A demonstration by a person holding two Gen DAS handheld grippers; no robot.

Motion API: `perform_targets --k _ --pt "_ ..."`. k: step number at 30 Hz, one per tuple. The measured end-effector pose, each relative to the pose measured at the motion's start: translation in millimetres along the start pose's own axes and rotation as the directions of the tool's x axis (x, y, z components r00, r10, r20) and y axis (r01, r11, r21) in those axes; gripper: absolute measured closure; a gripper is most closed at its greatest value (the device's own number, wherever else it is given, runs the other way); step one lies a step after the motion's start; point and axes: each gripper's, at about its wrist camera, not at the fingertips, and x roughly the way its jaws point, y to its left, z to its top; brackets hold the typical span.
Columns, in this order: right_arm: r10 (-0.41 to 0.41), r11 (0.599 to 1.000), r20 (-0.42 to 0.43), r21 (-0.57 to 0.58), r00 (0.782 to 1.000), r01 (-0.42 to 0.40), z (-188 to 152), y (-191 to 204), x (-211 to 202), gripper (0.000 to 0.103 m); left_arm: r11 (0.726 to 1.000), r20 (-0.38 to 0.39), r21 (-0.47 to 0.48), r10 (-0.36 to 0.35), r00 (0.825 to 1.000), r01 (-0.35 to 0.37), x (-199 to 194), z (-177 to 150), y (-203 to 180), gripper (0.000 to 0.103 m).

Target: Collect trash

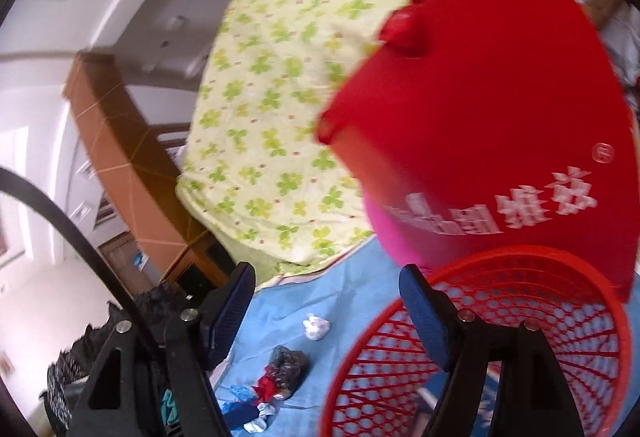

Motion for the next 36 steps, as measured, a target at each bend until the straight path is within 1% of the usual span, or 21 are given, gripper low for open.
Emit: perform_targets --k 3,5,6,8,9,12,13,14,16,17,20,23,24,26,29,31,32,34,36 --pt "0.055 0.998 -0.006 -0.037 0.998 -0.055 -7 19 7 0.025 0.998 -0.015 -0.022 0.057 0.998 -0.058 -13 -18 25 0.031" --pt "0.088 0.994 -0.018 -0.069 0.996 -0.089 -15 36 15 0.025 0.993 -0.025 -0.053 0.105 0.994 -0.107 -25 -35 49 0.032" --pt "0.103 0.991 -0.028 -0.084 0.994 -0.105 -19 43 20 0.025 0.99 -0.03 -0.065 0.12 0.992 -0.122 -28 -38 58 0.031" --pt "0.124 0.986 -0.048 -0.108 0.991 -0.128 -27 56 28 0.025 0.978 -0.042 -0.113 0.172 0.984 -0.176 -42 -55 87 0.031" --pt "0.137 0.982 -0.067 -0.123 0.988 -0.144 -33 64 35 0.025 0.973 -0.044 -0.129 0.188 0.981 -0.192 -47 -61 95 0.032" --pt "0.152 0.975 -0.12 -0.147 0.981 -0.169 -49 81 53 0.025 0.937 -0.07 -0.226 0.257 0.964 -0.266 -64 -84 142 0.032" --pt "0.152 0.973 -0.143 -0.149 0.978 -0.174 -55 86 61 0.025 0.925 -0.076 -0.254 0.271 0.96 -0.281 -67 -89 153 0.032" --pt "0.15 0.973 -0.165 -0.15 0.975 -0.175 -60 90 68 0.025 0.908 -0.084 -0.294 0.286 0.955 -0.298 -73 -95 169 0.032" --pt "0.138 0.975 -0.212 -0.144 0.967 -0.17 -72 95 84 0.025 0.886 -0.086 -0.342 0.303 0.949 -0.314 -79 -102 189 0.032" --pt "0.132 0.976 -0.232 -0.138 0.964 -0.167 -77 97 90 0.025 0.875 -0.086 -0.36 0.315 0.945 -0.325 -82 -105 199 0.032" --pt "0.096 0.983 -0.306 -0.12 0.947 -0.138 -94 101 117 0.025 0.853 -0.094 -0.389 0.338 0.936 -0.347 -82 -109 222 0.032" --pt "0.069 0.99 -0.381 -0.089 0.922 -0.111 -110 99 144 0.025 0.85 -0.11 -0.39 0.339 0.934 -0.354 -72 -108 237 0.032" --pt "0.06 0.992 -0.395 -0.083 0.917 -0.1 -113 98 151 0.025 0.852 -0.113 -0.384 0.34 0.934 -0.356 -67 -107 241 0.032" --pt "0.045 0.994 -0.433 -0.069 0.9 -0.082 -121 94 171 0.025 0.857 -0.122 -0.372 0.336 0.934 -0.356 -57 -106 250 0.032" --pt "0.011 0.996 -0.481 -0.077 0.876 -0.055 -132 90 201 0.025 0.864 -0.138 -0.368 0.314 0.939 -0.343 -42 -104 263 0.032" --pt "-0.017 0.994 -0.52 -0.101 0.854 -0.041 -141 86 226 0.025 0.868 -0.15 -0.371 0.294 0.944 -0.33 -35 -105 271 0.032" --pt "-0.023 0.994 -0.532 -0.105 0.847 -0.039 -145 86 233 0.025 0.869 -0.158 -0.373 0.284 0.946 -0.323 -30 -104 275 0.032" --pt "-0.037 0.995 -0.57 -0.101 0.821 -0.026 -155 80 255 0.025 0.873 -0.162 -0.379 0.264 0.951 -0.307 -22 -102 281 0.032" --pt "-0.052 0.993 -0.589 -0.114 0.807 -0.02 -162 79 272 0.026 0.879 -0.157 -0.377 0.248 0.956 -0.29 -16 -98 285 0.032"
